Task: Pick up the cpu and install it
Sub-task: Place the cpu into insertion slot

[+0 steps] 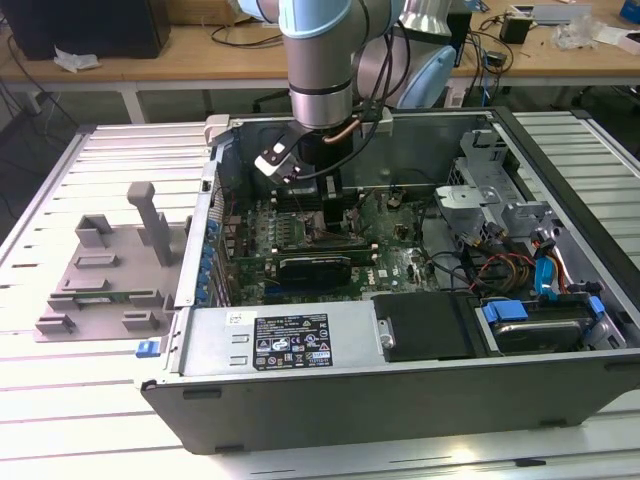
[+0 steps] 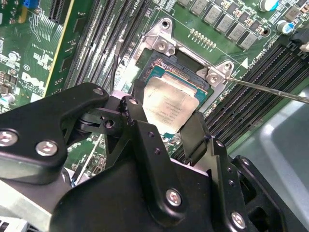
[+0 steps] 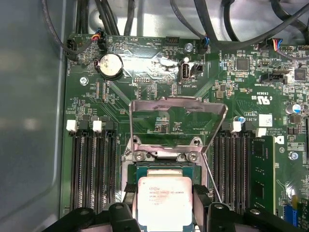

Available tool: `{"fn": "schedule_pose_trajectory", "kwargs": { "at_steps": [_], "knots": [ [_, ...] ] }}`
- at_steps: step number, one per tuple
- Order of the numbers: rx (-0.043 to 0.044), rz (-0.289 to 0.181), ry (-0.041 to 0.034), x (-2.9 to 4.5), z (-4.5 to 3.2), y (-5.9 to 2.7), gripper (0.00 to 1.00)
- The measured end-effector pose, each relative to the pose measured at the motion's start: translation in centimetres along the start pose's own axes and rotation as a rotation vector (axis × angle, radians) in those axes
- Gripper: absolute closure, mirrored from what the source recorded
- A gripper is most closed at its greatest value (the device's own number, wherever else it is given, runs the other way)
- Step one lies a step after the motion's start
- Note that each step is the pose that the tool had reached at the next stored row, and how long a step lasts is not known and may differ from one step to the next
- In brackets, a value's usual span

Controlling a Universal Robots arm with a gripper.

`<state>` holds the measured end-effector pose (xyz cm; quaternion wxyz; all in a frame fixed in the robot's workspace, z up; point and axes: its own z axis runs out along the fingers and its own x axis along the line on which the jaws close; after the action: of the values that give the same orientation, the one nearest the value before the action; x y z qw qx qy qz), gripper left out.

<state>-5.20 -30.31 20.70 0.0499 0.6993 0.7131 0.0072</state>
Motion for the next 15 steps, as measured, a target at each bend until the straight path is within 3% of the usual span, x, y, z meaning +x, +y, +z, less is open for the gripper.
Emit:
{"fn": "schedule_pose_trajectory", "kwargs": {
  "at_steps": [15],
  "knots": [
    [0.0000,0.004,0.0000,0.06,0.63,-0.05,0.45]
  ]
}}
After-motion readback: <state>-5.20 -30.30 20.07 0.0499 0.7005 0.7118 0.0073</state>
